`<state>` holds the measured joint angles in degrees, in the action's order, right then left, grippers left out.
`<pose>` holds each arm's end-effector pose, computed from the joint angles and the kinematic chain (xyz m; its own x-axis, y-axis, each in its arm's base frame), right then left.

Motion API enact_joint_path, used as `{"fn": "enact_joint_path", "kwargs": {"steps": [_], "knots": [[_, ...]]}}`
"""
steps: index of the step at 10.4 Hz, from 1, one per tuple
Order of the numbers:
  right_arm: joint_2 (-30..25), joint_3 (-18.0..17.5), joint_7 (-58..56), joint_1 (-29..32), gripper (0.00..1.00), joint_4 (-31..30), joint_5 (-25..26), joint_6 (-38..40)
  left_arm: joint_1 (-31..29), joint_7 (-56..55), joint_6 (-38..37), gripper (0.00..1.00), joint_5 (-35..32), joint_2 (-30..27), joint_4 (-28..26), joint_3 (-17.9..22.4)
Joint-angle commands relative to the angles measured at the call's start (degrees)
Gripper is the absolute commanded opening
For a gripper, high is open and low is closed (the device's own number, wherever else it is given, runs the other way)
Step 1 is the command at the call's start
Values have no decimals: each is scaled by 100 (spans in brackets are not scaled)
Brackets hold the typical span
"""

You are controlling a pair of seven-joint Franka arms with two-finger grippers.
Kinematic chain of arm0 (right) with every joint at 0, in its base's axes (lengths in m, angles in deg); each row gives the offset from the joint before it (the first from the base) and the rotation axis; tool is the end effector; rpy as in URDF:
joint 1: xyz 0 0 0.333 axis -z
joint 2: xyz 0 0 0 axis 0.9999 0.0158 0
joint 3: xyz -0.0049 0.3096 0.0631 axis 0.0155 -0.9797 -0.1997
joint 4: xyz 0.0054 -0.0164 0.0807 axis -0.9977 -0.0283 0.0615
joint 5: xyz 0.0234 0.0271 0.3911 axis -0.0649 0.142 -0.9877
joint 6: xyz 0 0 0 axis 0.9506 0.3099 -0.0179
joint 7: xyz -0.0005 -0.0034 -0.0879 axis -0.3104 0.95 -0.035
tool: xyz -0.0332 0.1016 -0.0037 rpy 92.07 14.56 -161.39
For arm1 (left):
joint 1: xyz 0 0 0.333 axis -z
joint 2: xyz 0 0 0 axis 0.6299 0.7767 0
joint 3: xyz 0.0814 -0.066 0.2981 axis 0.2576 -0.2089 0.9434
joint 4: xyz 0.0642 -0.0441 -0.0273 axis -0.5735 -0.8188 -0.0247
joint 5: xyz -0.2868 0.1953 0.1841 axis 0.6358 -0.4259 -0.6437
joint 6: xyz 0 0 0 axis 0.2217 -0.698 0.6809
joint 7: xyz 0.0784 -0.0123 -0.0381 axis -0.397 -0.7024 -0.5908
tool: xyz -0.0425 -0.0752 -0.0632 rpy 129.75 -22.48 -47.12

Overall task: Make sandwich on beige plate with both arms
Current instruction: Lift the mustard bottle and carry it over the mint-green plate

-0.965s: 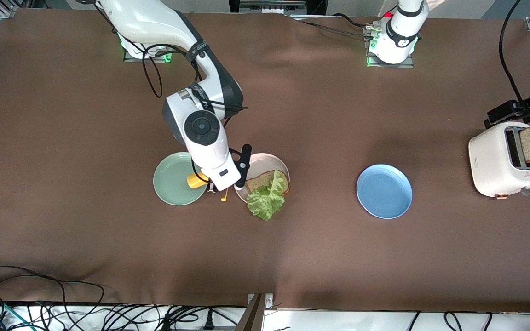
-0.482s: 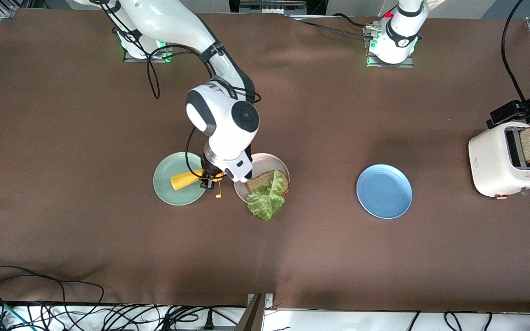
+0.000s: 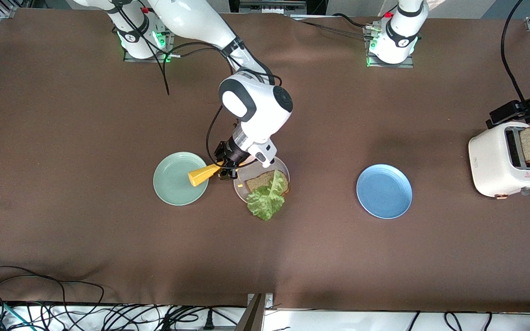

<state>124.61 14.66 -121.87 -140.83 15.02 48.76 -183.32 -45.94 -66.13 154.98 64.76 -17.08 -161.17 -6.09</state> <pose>0.5600 0.4708 0.2860 -0.1041 0.7797 -0.6174 0.9408 0.2786 0.1932 0.5624 0.0502 0.5866 0.9809 0.1816 -0.0691 0.1818 -0.9833 -0.0040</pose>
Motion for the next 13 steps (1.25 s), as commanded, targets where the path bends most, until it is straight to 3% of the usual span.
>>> {"fn": "enact_joint_path", "kwargs": {"steps": [1,2,6,10,13], "knots": [[37,11,-70,137,0,210,19,124,-49,56,-53,100,-104,43,114,-29],[2,11,-79,268,0,201,-277,142,-40,56,-53,100,-104,43,114,-29],[-463,19,-351,1013,0,-149,-2453,151,-57,56,-53,100,-95,43,114,-20],[-622,-103,-1604,2041,0,-537,-4546,317,-40,13,-53,100,-174,113,114,-29],[-614,-112,-3247,2981,0,-537,-6129,1070,-92,29,-53,100,-166,157,105,-3]]}}
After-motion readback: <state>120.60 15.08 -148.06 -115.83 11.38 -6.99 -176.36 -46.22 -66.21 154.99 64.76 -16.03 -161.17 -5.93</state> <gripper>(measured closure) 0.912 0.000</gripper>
